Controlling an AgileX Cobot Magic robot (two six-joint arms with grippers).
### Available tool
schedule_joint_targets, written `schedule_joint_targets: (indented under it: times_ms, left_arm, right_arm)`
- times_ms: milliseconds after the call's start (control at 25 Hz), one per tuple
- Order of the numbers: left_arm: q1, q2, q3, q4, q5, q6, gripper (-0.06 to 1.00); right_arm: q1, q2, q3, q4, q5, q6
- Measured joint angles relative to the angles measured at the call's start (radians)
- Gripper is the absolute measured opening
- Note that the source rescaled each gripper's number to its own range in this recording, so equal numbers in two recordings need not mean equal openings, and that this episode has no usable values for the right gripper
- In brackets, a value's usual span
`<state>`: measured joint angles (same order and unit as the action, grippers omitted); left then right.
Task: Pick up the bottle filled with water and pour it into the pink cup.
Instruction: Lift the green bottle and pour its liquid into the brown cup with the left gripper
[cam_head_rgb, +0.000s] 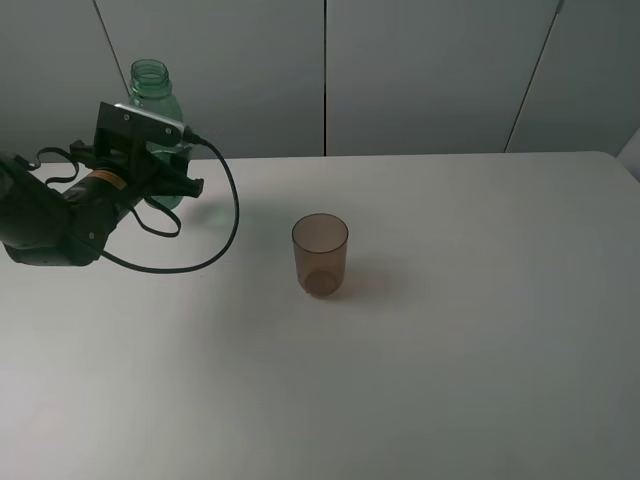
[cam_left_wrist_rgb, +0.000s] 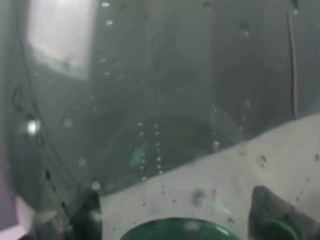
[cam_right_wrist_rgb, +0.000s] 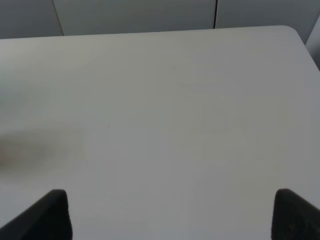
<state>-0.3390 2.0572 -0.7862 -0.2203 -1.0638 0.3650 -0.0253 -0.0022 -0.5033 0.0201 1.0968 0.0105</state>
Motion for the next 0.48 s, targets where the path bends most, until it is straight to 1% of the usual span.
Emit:
schedule_joint_targets:
  times_ms: [120, 280, 360, 480]
  left_arm:
    - [0.0, -0.037, -0.046, 0.084, 0.046, 0.042, 0.0]
    - [0.0, -0.041, -0.14, 0.22, 0.097, 0.053, 0.0]
    - [0.0, -0.041, -0.193, 0.29, 0.139, 0.055, 0.0]
    - [0.0, -0.041, -0.278, 0.37, 0.208, 0.055, 0.0]
  right_arm:
    - [0.0, 0.0, 0.0, 0.0, 0.0, 0.0]
    - [0.0, 0.0, 0.0, 0.0, 0.0, 0.0]
    - [0.0, 0.0, 0.0, 0.0, 0.0, 0.0]
    - [0.0, 0.0, 0.0, 0.0, 0.0, 0.0]
